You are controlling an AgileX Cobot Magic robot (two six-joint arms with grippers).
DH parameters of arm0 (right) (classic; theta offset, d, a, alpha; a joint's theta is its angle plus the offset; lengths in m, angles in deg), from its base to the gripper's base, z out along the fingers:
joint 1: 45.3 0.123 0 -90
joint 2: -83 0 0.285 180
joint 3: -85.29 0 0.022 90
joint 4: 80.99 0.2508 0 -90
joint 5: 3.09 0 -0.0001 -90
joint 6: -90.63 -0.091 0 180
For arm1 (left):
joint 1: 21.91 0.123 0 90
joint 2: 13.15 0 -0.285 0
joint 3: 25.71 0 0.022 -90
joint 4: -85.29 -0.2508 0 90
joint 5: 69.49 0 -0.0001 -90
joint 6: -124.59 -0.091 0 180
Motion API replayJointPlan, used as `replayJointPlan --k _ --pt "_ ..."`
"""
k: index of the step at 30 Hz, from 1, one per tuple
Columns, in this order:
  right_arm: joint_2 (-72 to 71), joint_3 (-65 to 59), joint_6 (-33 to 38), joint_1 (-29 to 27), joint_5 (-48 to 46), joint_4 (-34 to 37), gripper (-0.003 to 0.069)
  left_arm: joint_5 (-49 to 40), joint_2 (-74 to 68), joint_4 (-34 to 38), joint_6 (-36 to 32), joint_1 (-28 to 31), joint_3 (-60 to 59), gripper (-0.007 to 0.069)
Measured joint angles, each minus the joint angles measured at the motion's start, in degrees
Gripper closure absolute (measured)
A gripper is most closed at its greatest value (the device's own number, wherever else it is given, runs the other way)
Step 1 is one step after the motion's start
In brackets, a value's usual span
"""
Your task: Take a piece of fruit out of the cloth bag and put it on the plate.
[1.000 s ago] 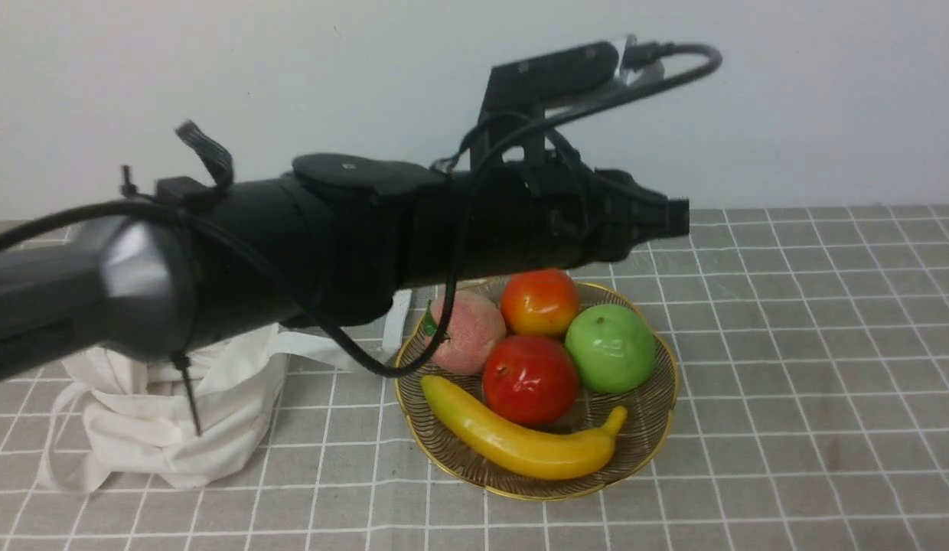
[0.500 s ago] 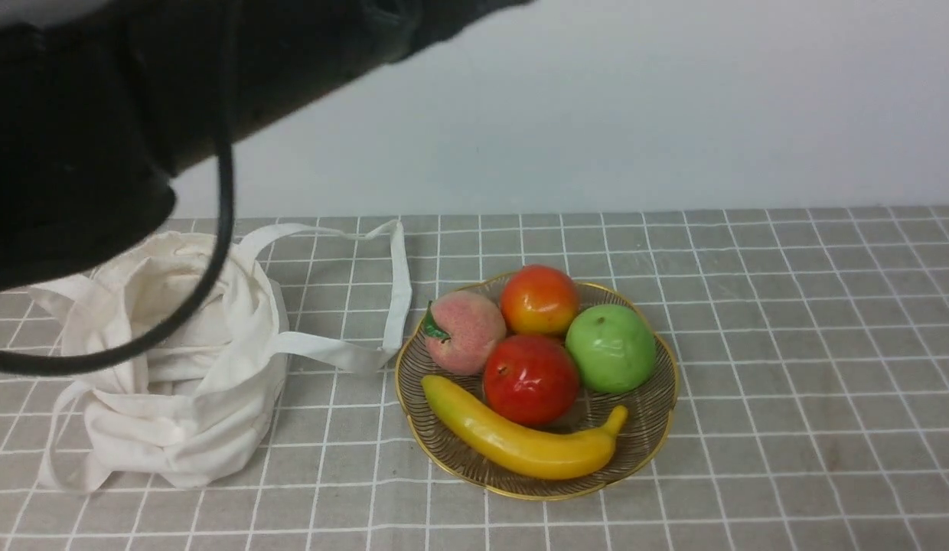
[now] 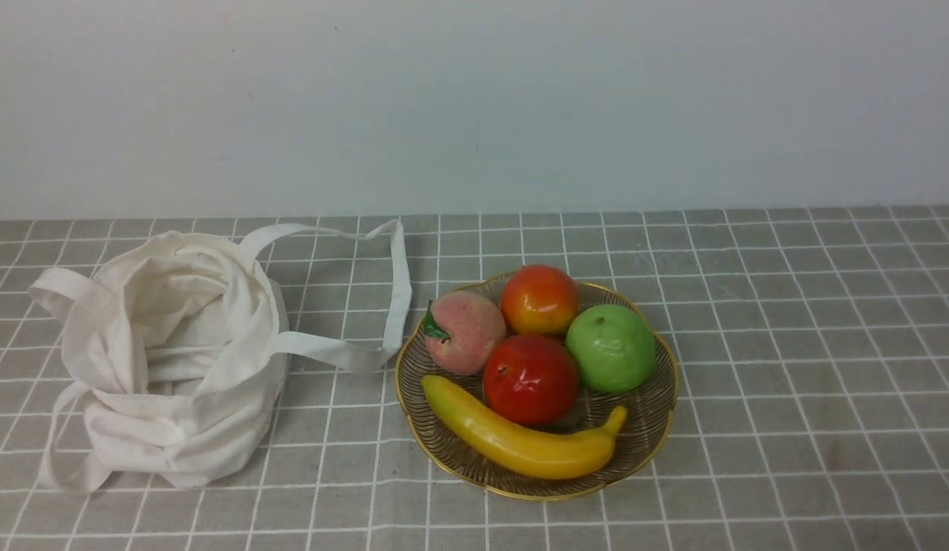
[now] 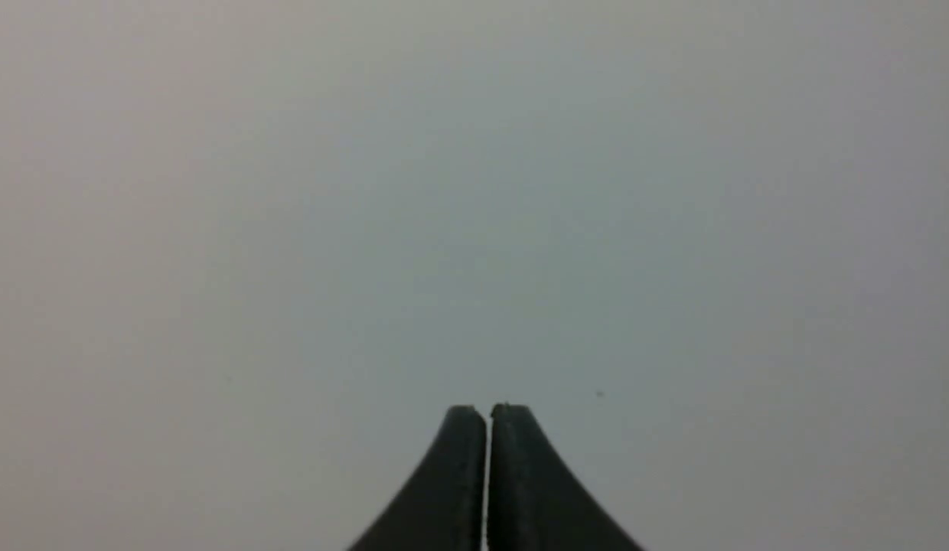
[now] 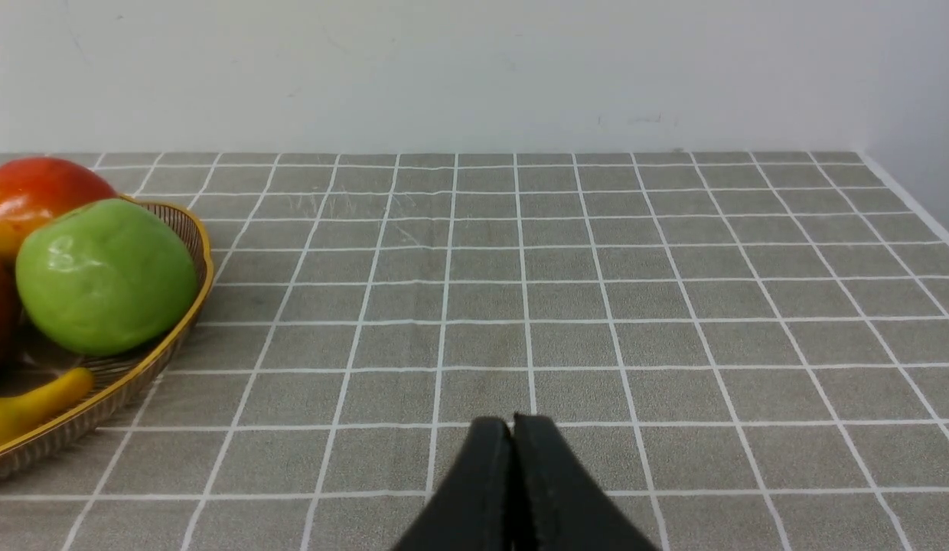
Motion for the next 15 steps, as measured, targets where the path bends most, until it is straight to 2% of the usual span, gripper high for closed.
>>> replayJointPlan --k 8,15 --pt "0.0 0.0 -0.1 0.0 0.0 0.0 0.0676 9.1 11.4 0.0 -3.3 0.0 -6.0 0.0632" --pt "0.0 0.0 -0.1 0.0 0.0 0.0 0.0676 11.8 17.7 0.0 -3.4 0.0 -11.2 0.0632"
